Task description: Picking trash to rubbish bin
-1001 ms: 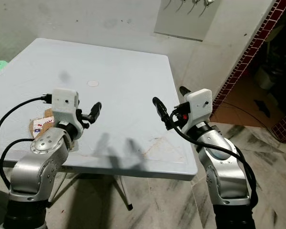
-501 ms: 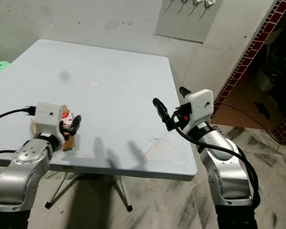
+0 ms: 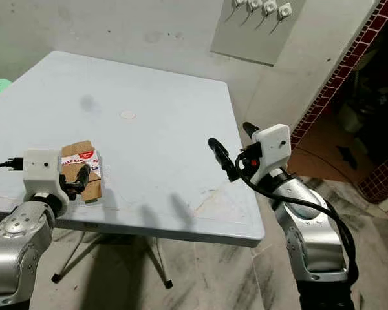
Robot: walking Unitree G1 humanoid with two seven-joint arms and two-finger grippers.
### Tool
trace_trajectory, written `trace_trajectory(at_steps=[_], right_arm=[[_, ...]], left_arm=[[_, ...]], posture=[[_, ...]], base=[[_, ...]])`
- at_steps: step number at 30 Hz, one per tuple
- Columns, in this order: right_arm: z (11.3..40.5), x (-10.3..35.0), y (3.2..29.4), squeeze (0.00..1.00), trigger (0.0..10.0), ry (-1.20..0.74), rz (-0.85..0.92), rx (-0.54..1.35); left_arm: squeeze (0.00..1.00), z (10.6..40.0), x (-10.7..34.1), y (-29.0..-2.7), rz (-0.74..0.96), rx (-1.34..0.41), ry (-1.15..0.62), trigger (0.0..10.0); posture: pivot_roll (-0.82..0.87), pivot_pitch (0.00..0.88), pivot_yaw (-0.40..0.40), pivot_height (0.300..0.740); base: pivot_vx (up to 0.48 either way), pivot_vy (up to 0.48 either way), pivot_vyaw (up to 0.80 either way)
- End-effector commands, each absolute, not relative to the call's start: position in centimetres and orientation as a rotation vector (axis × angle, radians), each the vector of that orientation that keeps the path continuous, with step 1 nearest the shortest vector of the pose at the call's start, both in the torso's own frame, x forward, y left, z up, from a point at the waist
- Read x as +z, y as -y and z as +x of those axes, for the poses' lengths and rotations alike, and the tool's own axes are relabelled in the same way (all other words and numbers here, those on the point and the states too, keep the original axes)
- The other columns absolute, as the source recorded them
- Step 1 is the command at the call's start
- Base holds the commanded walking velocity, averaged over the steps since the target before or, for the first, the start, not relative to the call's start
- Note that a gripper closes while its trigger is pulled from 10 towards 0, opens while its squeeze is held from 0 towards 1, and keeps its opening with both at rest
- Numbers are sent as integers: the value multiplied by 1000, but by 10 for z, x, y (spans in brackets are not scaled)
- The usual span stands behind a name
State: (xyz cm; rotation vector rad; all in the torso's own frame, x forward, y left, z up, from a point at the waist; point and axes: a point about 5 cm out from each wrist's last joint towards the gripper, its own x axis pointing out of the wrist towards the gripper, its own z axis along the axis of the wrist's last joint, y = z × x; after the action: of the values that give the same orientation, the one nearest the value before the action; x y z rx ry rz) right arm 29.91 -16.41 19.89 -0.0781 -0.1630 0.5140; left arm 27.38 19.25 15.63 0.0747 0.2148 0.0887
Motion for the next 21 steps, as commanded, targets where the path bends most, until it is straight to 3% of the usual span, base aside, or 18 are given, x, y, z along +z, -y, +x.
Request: trace_trajectory(at_steps=[1, 9, 21], right_arm=[[298, 207, 166, 0, 10000, 181, -80, 525], [294, 197, 151, 0, 10000, 165, -33, 569], [289, 175, 157, 0, 10000, 141, 123, 411]], left_arm=[[0, 272, 160, -188, 69, 78, -203, 10000], [0, 278, 166, -185, 62, 67, -173, 10000], [0, 291, 176, -168, 63, -58, -99, 10000]], posture=[[41, 41, -214, 740], [50, 43, -207, 740], [24, 0, -130, 740]], base=[[0, 0, 0], [0, 0, 0], [0, 0, 0]])
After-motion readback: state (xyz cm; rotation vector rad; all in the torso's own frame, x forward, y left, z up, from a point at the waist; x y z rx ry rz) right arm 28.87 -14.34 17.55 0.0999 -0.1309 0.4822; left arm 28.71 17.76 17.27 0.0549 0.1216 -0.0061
